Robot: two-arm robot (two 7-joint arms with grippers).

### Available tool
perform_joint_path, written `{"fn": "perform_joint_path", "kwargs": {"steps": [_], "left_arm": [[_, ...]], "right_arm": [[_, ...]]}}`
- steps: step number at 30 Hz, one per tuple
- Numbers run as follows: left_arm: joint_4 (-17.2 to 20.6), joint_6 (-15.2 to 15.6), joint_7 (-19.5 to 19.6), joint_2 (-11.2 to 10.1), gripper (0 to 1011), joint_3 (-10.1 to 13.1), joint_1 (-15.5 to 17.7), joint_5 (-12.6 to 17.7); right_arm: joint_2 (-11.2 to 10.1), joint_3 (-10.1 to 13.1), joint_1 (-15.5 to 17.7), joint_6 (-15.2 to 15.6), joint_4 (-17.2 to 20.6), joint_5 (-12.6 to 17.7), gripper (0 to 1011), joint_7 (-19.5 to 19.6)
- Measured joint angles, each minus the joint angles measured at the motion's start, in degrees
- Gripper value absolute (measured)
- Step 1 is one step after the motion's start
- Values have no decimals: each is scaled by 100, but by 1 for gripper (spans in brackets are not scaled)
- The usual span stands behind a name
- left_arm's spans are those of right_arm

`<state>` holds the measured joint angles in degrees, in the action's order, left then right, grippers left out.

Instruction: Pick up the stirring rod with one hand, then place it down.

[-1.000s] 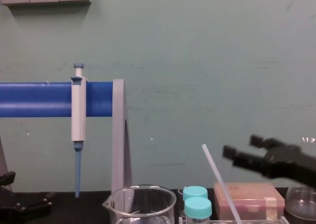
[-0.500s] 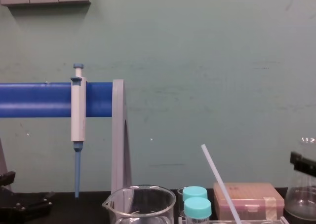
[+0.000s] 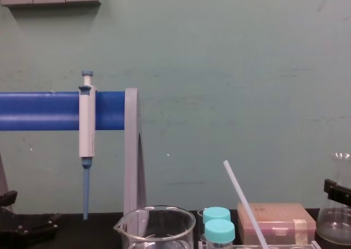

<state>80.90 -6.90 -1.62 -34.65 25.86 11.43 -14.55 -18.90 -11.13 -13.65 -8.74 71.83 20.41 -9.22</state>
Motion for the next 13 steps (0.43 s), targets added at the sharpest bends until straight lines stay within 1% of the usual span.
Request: {"fn": "perform_joint_path", "kwargs": {"steps": [13], "left_arm": [[0,0,0,0,1000,0,0,0]], "right_arm": [[-7,-8,-7,-27,12,12,1003,-21]]}}
